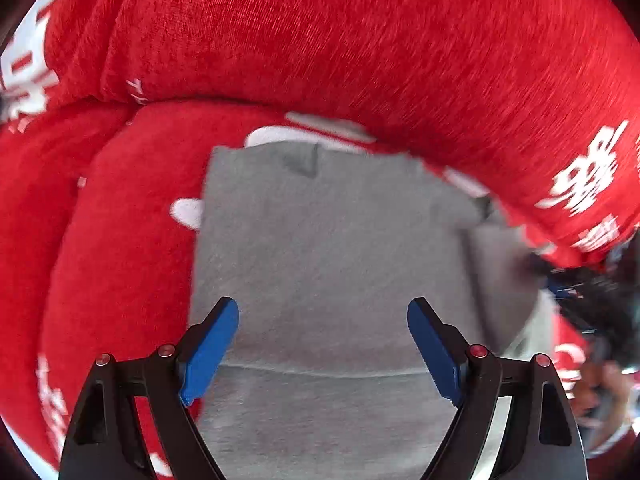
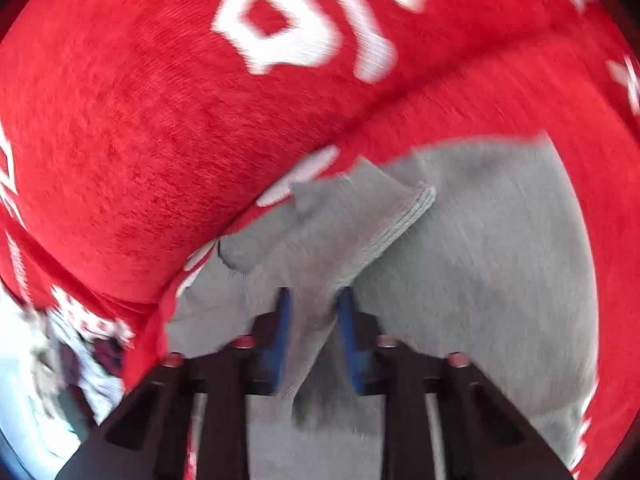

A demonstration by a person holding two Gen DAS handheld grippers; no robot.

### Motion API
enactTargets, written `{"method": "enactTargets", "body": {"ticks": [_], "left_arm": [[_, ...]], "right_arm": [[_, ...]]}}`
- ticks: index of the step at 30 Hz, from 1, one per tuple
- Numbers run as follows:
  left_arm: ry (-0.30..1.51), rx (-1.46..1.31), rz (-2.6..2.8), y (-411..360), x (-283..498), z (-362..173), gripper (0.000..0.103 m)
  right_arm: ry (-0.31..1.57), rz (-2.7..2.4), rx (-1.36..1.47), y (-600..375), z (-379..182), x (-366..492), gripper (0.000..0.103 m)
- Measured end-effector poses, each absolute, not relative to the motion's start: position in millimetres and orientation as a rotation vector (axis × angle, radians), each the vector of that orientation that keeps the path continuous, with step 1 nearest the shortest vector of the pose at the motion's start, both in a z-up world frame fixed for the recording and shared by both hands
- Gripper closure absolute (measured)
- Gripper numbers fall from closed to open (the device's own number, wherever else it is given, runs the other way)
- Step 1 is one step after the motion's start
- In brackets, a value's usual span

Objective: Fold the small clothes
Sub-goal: 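Fold the held sleeve across the sweater body with the right tool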

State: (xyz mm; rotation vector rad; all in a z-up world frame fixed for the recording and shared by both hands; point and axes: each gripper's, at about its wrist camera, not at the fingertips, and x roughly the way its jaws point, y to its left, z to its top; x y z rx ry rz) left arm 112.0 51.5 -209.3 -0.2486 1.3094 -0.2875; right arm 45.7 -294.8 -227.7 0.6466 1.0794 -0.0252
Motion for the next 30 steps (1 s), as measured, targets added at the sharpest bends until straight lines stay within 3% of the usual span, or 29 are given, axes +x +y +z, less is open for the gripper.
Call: {"method": "enactTargets", "body": {"ticks": [2,9,13,16,21,30], "left_arm": [[1.315,-0.346,-0.353,57,117,-211,0.016],[1.387,-0.584,-0.373,69,127,-231,0.016],[1.443,-0.609,-0.375,63,127,-245,0.016],[1.447,-0.599,-0.402,51,127,-245,0.016],[1.422,-0.528,-0.415,28,139,-236,0.016],[1.409,-0.376,-0.361,35,126,-222,0.016]], "right_arm": [[1.086,0.068,0.562,-268,-222,56,0.091],[1.213,0.387,0.267,-169,-229,41,0.091],[1.273,0.371,0.135,-152,-238,17,0.079],[1.287,0.340,0.246,-180,-241,-9,0.058],[1.278,0.251,0.608,-248,-241,-37,0.058],[1.151,0.260,1.151,-257,-279,-34,0.056]]}}
